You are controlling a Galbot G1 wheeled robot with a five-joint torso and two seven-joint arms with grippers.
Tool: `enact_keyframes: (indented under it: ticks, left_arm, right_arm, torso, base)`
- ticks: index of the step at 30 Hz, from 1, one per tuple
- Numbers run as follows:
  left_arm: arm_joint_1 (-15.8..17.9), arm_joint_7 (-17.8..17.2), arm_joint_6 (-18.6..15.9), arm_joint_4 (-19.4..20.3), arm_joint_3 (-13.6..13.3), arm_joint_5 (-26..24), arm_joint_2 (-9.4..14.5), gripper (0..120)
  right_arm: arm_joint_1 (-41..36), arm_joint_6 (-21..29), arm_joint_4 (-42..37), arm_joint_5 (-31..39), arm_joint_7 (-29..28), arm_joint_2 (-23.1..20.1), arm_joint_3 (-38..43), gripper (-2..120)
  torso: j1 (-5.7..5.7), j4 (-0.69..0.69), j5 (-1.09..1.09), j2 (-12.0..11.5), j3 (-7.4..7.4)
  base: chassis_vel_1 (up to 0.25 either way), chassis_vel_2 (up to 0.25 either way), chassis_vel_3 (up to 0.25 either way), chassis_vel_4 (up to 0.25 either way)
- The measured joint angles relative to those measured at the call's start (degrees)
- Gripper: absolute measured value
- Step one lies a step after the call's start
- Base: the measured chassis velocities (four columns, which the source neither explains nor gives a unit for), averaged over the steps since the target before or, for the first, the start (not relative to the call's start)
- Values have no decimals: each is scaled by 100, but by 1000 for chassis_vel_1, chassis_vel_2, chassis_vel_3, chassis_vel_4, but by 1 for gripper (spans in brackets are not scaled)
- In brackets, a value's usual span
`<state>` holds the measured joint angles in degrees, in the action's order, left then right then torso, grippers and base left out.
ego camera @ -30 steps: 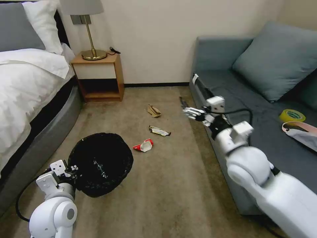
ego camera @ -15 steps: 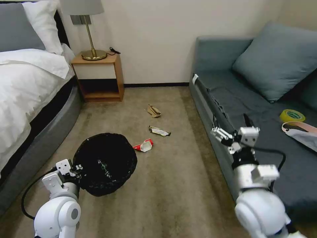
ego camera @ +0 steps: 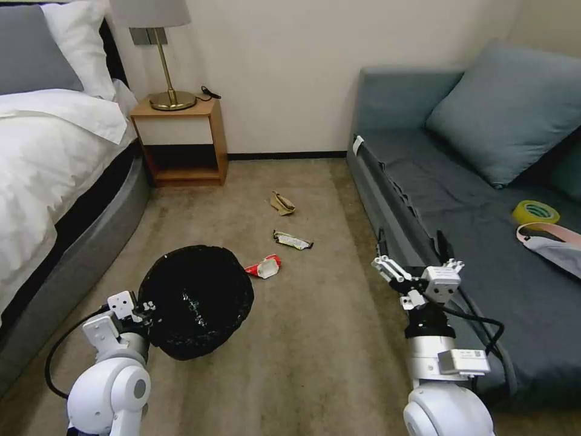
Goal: Pick up the trash bin, then pick up the garbage on the floor and place it into the trash bin.
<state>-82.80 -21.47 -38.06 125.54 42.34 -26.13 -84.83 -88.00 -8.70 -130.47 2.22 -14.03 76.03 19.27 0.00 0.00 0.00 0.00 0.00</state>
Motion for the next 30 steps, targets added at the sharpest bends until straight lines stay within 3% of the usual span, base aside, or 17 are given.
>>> enact_keyframes:
  ticks: [30]
  left_arm:
    - [-80, 48, 27, 77, 314, -33, -45, 3]
  right_arm:
    - [233, 26, 264, 228, 209, -156, -172, 100]
  torso:
    - [-1, 0, 0, 0, 0]
  base:
    - [-11, 10, 12, -14]
